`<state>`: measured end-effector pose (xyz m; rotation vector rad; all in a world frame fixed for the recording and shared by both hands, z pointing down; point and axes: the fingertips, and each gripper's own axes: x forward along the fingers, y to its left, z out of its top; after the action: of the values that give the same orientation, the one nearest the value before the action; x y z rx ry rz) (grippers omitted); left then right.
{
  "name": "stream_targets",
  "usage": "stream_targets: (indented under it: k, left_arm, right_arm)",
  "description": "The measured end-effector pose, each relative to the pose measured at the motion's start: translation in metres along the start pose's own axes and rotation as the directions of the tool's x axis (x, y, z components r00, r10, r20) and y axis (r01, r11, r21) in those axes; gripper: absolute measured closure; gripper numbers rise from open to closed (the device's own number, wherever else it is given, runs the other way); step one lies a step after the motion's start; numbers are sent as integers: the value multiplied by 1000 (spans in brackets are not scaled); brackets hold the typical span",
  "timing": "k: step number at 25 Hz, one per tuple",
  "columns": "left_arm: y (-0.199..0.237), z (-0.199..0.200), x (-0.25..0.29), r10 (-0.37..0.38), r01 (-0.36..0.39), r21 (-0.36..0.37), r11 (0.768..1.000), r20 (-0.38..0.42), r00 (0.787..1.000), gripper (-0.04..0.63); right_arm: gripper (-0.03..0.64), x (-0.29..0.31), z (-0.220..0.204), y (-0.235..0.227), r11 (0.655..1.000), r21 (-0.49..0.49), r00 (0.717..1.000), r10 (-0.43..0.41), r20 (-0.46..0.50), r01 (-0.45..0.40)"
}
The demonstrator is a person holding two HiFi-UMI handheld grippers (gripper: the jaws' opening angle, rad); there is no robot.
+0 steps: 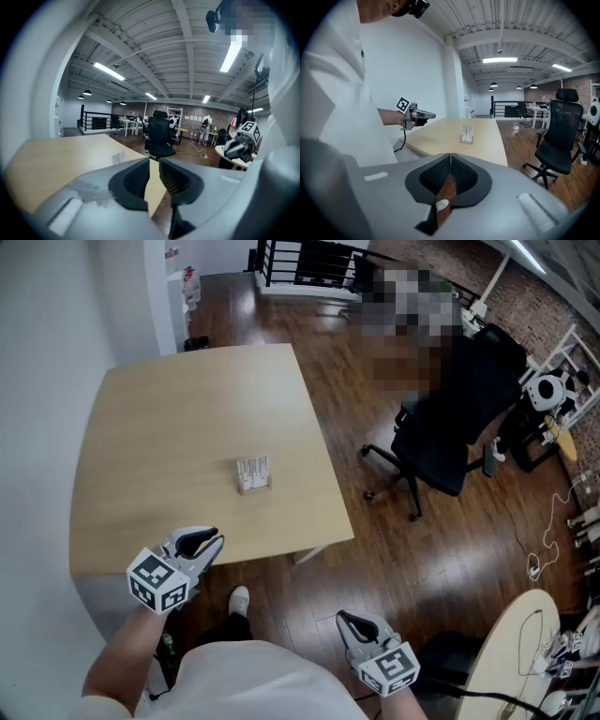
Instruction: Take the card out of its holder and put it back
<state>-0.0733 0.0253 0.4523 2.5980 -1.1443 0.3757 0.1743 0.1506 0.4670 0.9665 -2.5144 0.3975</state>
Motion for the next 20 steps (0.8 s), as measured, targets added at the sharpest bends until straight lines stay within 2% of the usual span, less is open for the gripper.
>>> stream_targets:
  k: [4, 8, 13, 17, 20]
  left_arm:
    - [80, 20, 40, -50, 52, 47, 998, -37, 998, 503]
    - [134, 26, 82, -103, 108, 77, 991, -70, 992, 482]
    - [163, 20, 136, -157, 168, 85, 982, -123, 980, 468]
    - [175, 3, 170, -180, 201, 101, 974, -184, 966, 468]
    - [182, -7, 185, -197, 222, 103, 969, -208, 958, 472]
  right_arm:
    - [605, 56, 44, -2, 1000, 8, 1000, -24, 20, 24]
    - [603, 86, 66, -1, 997, 31, 997, -72, 27, 71]
    - [603, 83, 74, -14, 987, 46, 988, -154, -1, 154]
    - [603, 73, 77, -29, 968, 70, 970, -243, -5, 242]
    - [603, 71, 78, -26, 960, 82, 964, -267, -12, 267]
